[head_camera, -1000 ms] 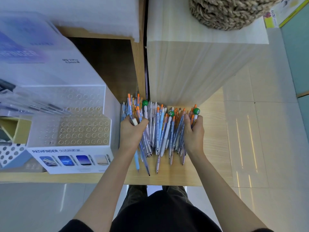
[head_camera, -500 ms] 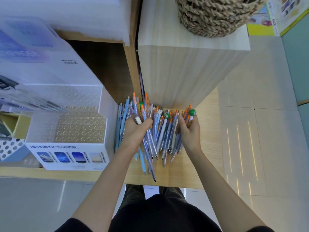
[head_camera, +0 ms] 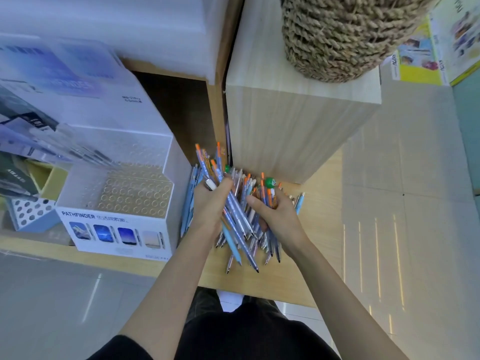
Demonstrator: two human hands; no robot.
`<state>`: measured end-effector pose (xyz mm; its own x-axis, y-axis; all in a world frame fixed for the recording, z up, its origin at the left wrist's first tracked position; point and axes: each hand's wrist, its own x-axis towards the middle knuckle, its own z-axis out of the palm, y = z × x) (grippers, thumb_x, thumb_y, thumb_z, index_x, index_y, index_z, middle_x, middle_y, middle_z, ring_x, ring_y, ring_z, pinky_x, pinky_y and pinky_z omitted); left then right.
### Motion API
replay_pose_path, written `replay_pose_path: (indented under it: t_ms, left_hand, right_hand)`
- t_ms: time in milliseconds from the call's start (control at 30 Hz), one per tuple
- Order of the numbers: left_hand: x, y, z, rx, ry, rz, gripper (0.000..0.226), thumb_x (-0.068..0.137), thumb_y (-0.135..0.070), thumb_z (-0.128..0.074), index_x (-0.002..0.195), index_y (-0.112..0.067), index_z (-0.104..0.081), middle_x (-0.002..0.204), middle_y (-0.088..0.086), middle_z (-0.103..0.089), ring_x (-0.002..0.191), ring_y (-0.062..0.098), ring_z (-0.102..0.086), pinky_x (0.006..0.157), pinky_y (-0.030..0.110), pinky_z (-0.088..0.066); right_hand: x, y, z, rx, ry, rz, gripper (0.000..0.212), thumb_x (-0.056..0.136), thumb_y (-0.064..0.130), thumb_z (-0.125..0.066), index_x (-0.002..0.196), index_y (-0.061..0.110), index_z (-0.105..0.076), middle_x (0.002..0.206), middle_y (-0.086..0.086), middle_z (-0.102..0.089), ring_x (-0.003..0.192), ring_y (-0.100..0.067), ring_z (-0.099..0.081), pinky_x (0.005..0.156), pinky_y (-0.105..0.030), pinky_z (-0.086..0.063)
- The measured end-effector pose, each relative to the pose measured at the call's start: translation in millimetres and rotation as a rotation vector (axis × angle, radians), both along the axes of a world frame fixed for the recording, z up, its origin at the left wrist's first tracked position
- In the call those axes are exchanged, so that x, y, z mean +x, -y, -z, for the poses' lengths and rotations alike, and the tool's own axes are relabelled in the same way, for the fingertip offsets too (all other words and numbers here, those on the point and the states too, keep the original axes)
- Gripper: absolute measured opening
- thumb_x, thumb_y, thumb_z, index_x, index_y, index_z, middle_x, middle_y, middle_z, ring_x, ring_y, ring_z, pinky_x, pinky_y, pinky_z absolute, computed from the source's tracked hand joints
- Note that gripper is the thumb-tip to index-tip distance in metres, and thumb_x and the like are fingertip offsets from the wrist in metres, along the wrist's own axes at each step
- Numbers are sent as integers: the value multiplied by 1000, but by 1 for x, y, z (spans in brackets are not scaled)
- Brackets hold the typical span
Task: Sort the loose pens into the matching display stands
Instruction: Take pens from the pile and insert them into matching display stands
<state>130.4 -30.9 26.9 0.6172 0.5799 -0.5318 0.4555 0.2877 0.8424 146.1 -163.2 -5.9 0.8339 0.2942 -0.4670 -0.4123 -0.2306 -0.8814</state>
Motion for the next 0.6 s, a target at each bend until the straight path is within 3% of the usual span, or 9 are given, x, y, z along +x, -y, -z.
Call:
replay_pose_path:
  t_ms: [100, 167, 233, 300, 400, 500, 600]
  left_hand:
    - [-1, -6, -13, 49, 46, -64, 19, 85, -11, -62, 69, -14, -52, 57, -2, -44, 57, 13, -46, 56, 24, -40]
    - [0, -8, -24, 54, 93, -136, 20, 85, -12, -63, 68, -18, -52, 60, -1, -47, 63, 16, -50, 62, 29, -44]
    - [0, -9, -34, 10, 165, -216, 19, 85, -11, -62, 72, -21, -52, 65, 2, -52, 72, 23, -55, 74, 40, -51]
    - [1, -10, -39, -9, 232, -262, 20, 85, -7, -60, 77, -23, -52, 68, 3, -53, 75, 26, -55, 79, 46, -52]
    - [3, -12, -41, 40, 274, -280, 16, 84, -4, -60, 82, -19, -53, 68, -1, -52, 68, 16, -57, 70, 38, -51]
    - [3, -12, -44, 63, 328, -255, 21, 83, 1, -59, 78, -19, -56, 67, -5, -54, 58, 1, -57, 61, 18, -49]
    - [-1, -5, -46, 0, 336, -212, 27, 85, 2, -59, 79, -23, -54, 72, -6, -56, 60, -4, -59, 65, 14, -50]
  right_hand:
    - [-8, -9, -5, -2, 36, 169, 61, 75, 66, -63, 109, 16, -55, 79, 16, -50, 78, -14, -47, 77, -34, -43]
    - [-15, -17, -8, 66, 13, 300, 47, 86, 53, -60, 114, 16, -57, 89, 9, -57, 84, -18, -52, 84, -40, -43]
    - [-21, -24, -15, 116, -103, 404, 49, 93, 41, -57, 135, 18, -46, 123, 5, -53, 115, -17, -49, 101, -39, -36]
    - [-24, -31, -22, 217, -213, 446, 54, 95, 35, -55, 143, 16, -36, 135, 5, -44, 121, -11, -41, 104, -34, -31]
    - [-27, -40, -30, 308, -302, 520, 34, 94, 33, -57, 125, 23, -47, 140, -5, -47, 117, -21, -52, 103, -37, -37]
    - [-29, -46, -37, 308, -300, 577, 40, 93, 34, -59, 129, 20, -47, 140, -16, -47, 101, -28, -59, 99, -42, -44]
    - [-28, -47, -39, 347, -299, 689, 48, 95, 25, -56, 134, 1, -42, 139, -24, -41, 118, -42, -41, 95, -51, -39]
